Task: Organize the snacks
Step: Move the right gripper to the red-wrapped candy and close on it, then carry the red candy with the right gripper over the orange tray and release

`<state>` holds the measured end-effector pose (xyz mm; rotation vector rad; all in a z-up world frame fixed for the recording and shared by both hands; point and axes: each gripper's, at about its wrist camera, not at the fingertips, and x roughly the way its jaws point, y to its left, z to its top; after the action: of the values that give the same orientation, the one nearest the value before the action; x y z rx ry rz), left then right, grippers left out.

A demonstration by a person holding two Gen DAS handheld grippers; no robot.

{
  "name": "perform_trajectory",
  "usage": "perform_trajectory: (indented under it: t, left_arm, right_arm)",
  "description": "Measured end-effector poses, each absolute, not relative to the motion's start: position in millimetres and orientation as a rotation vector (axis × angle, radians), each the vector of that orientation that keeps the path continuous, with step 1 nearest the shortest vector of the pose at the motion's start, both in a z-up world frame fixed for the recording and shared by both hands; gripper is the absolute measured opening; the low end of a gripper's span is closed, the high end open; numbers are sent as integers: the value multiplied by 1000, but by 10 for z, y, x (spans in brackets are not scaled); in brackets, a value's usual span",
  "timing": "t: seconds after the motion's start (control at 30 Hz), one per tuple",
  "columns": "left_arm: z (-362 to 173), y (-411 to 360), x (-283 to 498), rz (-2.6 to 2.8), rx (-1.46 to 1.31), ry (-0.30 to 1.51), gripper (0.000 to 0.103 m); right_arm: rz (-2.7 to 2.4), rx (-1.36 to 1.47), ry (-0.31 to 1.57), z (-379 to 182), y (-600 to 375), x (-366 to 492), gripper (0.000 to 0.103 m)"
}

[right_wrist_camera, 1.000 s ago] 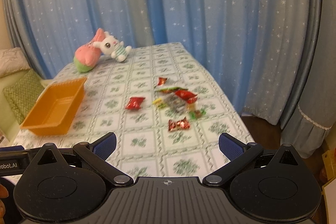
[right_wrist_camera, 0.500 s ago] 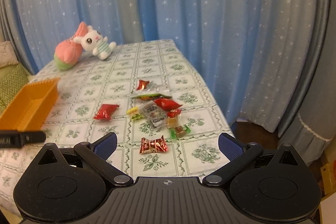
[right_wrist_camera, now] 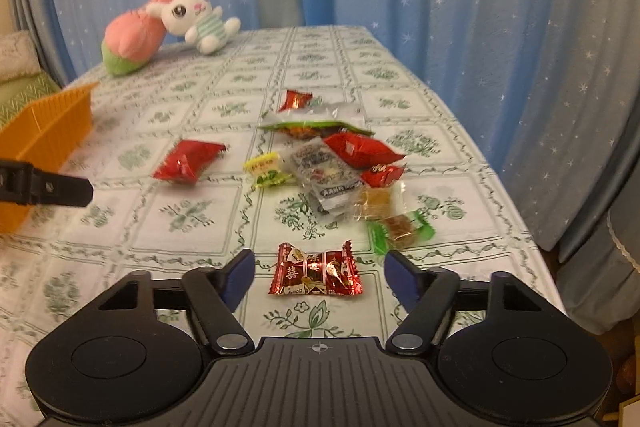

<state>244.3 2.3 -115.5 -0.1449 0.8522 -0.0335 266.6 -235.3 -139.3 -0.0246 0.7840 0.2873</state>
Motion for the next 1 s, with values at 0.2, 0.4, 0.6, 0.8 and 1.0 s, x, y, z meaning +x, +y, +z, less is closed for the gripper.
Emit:
perform_trajectory:
  t: [0.2,0.4,0.6,0.8,1.0]
  left_arm:
    - [-1236,12,2519,-42,-148,861,99]
    - [-1281,-13,2556,-47,-142,866,99]
    - [-1296,-27,2575,-53,-143,867,99]
    - [-1321,-59,2653,-74,-133,863,98]
    - [-1340,-74,2802,-94,-130,845,96]
  right_arm:
    - [275,-54,789,-1513,-2310,2692,58]
    - [276,-80,773,-1515,-2266,2692,58]
    - [293,-106,770,-1508,-2212,2694,47]
    - [287,-129,767,-1505,-2187,2685,18]
    - [286,-129,758,-1457,-2200,2687,18]
